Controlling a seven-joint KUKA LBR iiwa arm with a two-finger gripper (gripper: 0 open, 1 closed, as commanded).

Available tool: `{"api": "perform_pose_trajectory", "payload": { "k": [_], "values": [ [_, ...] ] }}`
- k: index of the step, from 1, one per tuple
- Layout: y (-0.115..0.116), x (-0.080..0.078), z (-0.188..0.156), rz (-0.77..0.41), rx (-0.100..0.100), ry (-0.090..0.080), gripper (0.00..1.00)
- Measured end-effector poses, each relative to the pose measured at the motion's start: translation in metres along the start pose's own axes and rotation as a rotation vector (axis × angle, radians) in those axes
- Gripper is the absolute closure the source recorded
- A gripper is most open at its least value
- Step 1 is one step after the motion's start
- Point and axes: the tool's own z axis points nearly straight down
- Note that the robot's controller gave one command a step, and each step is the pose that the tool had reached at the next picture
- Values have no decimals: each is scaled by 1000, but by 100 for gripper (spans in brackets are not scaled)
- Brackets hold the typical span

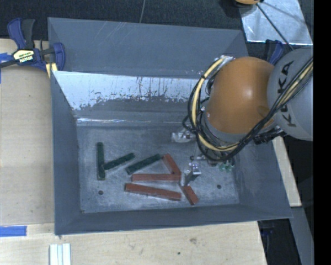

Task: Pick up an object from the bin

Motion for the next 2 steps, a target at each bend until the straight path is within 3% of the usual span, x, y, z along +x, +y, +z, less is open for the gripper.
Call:
{"api": "perform_pose_trajectory", "payload": {
  "k": [1, 2],
  "values": [
    [18, -27, 46, -123, 1, -2, 0],
    [36, -64, 58, -94, 0, 2, 0]
  ]
}}
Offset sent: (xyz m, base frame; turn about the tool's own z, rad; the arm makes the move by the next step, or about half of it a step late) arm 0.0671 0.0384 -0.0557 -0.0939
